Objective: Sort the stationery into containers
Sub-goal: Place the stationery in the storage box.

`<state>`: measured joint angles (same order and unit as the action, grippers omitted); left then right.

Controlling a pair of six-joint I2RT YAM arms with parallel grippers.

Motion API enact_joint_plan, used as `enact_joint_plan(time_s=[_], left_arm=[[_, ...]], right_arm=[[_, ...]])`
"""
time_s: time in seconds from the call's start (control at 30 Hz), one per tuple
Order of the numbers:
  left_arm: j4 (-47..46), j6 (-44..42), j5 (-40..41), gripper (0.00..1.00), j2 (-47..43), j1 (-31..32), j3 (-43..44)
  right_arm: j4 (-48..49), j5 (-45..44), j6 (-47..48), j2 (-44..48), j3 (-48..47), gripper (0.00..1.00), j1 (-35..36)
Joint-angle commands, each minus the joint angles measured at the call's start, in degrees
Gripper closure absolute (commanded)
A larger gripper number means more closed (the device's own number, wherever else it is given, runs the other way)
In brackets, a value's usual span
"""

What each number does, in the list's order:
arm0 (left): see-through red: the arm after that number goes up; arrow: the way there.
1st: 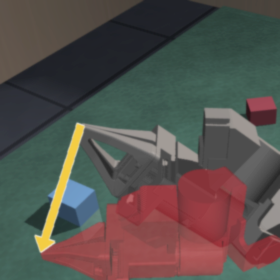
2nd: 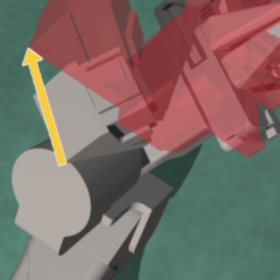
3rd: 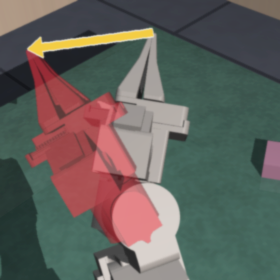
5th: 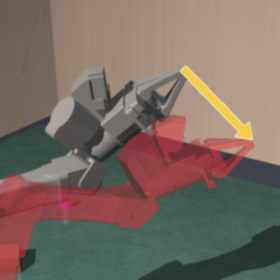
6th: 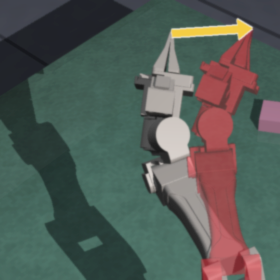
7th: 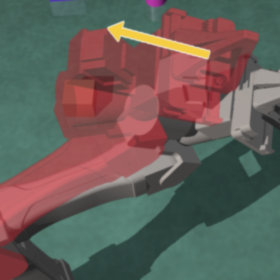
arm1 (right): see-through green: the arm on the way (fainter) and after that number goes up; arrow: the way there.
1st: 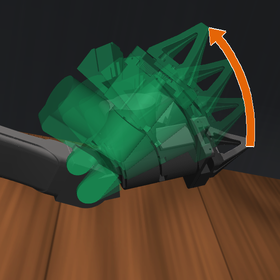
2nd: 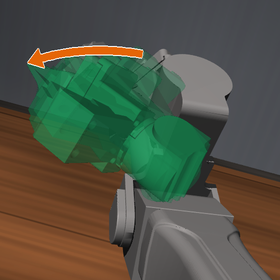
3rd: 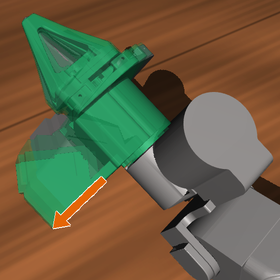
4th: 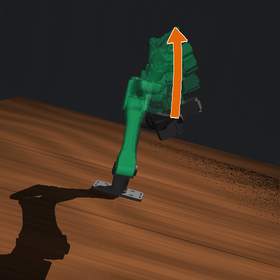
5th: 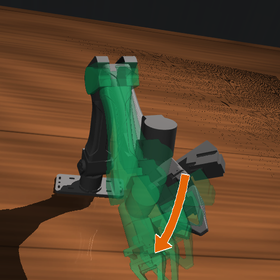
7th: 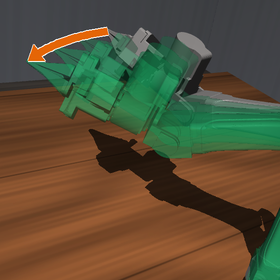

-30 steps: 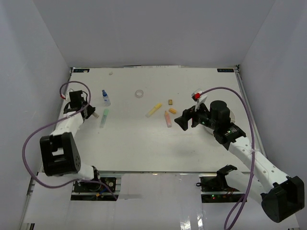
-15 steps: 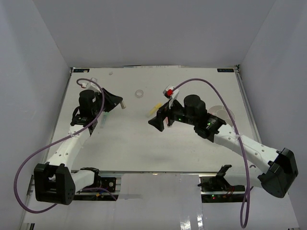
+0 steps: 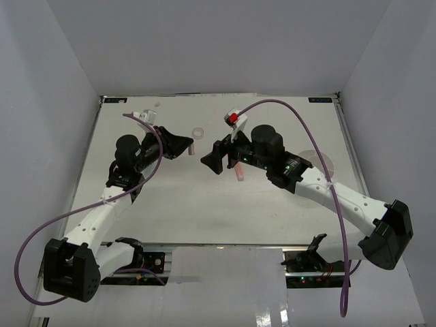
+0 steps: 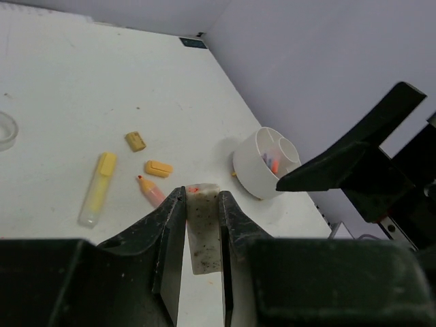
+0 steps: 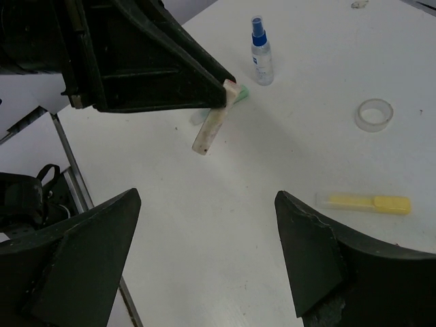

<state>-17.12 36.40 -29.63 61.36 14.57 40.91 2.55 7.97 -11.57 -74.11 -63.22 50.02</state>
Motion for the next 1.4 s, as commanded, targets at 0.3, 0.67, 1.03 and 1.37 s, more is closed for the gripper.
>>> enact_joint_plan(time_s=[0.3,0.67,1.03,1.37], left_arm=[[-11.4,-8.0,-3.4,1.00,-3.7,5.2,-2.1],[-11.1,-10.2,-1.8,0.99,-4.0,8.4,-1.6],[-10.5,-11.2,-0.5,0.99,-4.2,9.9,-1.9],[-6.1,-12.1,2.1,0.47,-3.2,10.1,-1.2]], right_arm=[[-2.5,-1.6,-4.9,-3.7,-8.0,0.30,2.0],[-2.5,-4.4,-4.7,-5.3,-9.0,0.50,2.7],[-2.4,-6.5,-4.5,-5.4,-8.9,0.71,2.9],[-5.1,-14.6,-2.7,-3.1,-5.5,0.92,2.5]])
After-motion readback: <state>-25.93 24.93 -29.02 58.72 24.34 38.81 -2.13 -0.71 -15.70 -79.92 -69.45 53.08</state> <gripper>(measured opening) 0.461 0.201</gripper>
